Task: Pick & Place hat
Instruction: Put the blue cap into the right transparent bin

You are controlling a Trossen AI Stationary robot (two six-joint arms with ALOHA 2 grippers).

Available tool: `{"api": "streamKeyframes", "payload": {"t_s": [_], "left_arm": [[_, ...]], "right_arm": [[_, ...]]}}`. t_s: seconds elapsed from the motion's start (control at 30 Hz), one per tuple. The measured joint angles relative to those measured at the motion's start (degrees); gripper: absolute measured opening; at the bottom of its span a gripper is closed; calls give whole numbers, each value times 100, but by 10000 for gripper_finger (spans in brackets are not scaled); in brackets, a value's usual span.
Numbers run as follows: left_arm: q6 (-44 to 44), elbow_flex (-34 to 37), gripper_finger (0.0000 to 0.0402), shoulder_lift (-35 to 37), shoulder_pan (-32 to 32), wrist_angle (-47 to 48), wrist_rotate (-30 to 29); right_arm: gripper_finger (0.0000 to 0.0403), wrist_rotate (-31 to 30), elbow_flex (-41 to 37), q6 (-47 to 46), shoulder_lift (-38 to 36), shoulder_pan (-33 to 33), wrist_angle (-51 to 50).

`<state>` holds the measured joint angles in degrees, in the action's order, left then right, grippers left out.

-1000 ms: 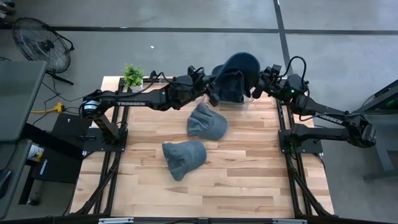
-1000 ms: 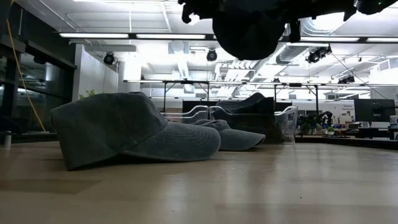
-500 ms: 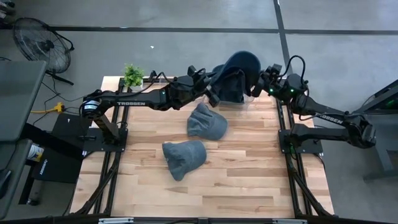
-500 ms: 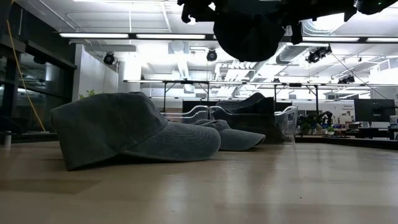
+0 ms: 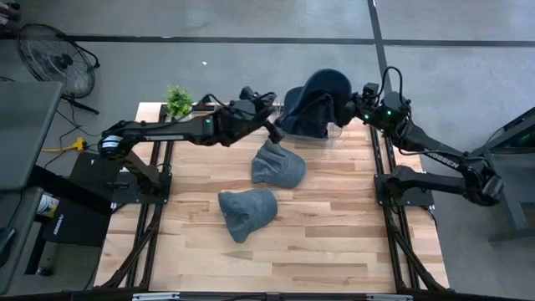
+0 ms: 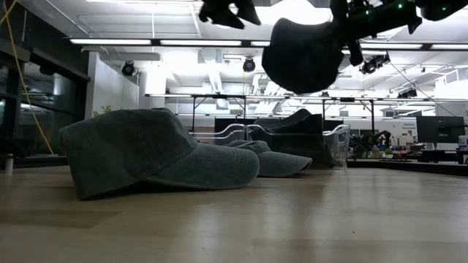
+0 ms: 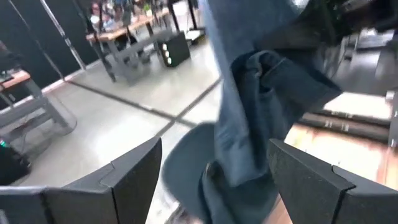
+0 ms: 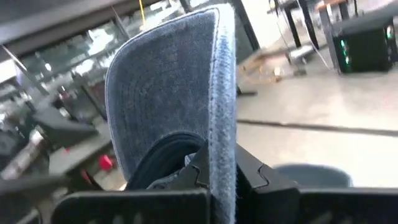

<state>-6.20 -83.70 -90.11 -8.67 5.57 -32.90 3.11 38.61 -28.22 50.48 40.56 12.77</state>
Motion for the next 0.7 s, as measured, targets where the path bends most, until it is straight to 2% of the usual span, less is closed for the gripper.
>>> {"api": "streamKeyframes", "payload": {"t_s": [0.13,0.3,0.43,0.53,0.63,0.7], "left_arm": [[272,1,289,377,-103,1026,93],[954,140,289,719,-434,2335,614],[1265,779,289,997,-719,2299,1151],[1447,1301,289,1241,-814,1460,1495],[1550,1856,289,1529,-978,1176,1884],[1610,2024,289,1644,-985,620,2162]], "right_arm": [[5,521,0,-5,0,242,-258],[5,1019,0,0,61,455,-694],[5,1268,0,0,294,457,-668],[5,1461,0,0,561,452,-551],[5,1541,0,-42,845,441,-304],[5,1542,0,-162,1012,441,-110]]}}
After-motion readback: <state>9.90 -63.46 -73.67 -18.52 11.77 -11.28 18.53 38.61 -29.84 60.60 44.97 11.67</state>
